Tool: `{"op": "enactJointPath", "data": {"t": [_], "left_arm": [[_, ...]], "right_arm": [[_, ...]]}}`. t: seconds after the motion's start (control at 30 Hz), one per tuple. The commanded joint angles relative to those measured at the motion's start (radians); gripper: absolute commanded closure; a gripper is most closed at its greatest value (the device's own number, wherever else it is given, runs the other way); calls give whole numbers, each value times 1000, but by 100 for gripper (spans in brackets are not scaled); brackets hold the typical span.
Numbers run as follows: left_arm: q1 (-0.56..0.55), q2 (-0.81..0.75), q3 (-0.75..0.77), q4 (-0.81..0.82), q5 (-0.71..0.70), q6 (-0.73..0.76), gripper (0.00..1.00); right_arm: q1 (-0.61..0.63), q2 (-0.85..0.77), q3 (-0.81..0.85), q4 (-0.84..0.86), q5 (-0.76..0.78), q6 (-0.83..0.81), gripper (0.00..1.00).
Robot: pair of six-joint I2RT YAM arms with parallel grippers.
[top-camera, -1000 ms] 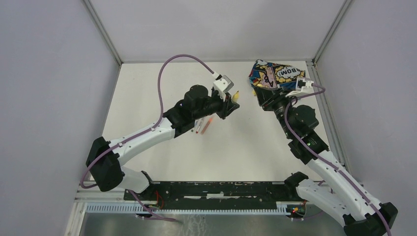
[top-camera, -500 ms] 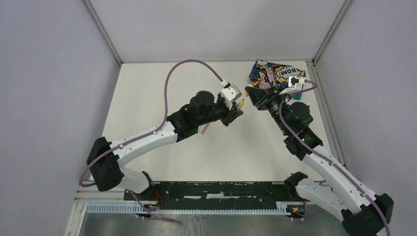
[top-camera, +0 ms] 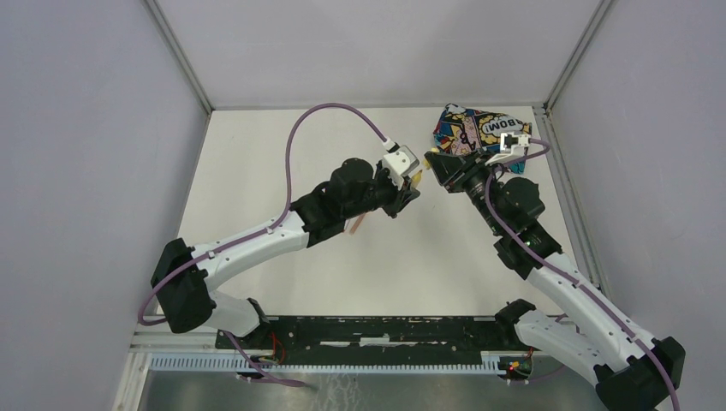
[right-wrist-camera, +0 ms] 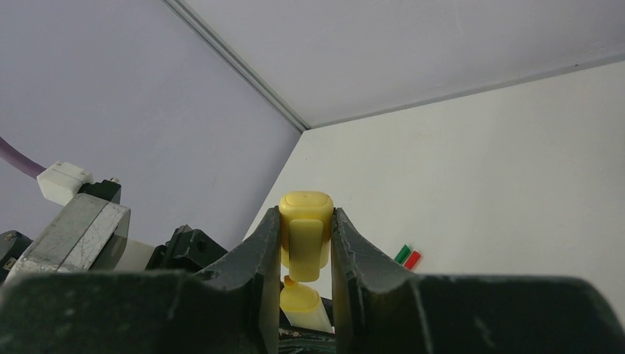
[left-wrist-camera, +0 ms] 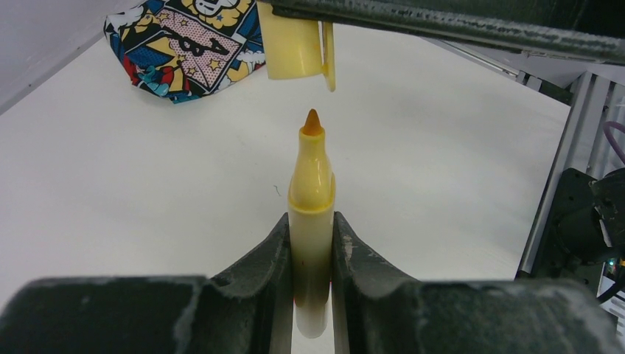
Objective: Insert the pens into the pen caps
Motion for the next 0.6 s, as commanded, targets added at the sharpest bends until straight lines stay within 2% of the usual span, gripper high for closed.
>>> {"op": "enactJointPath", "data": {"t": [0.0,0.57], "left_arm": [[-4,8,3,18,-20,53,98],[-5,10,9,16,-33,45,98]], "right_arm": [[-1,8,14,41,-42,-19,95],[-1,27,20,36,-102,-45,95]]}}
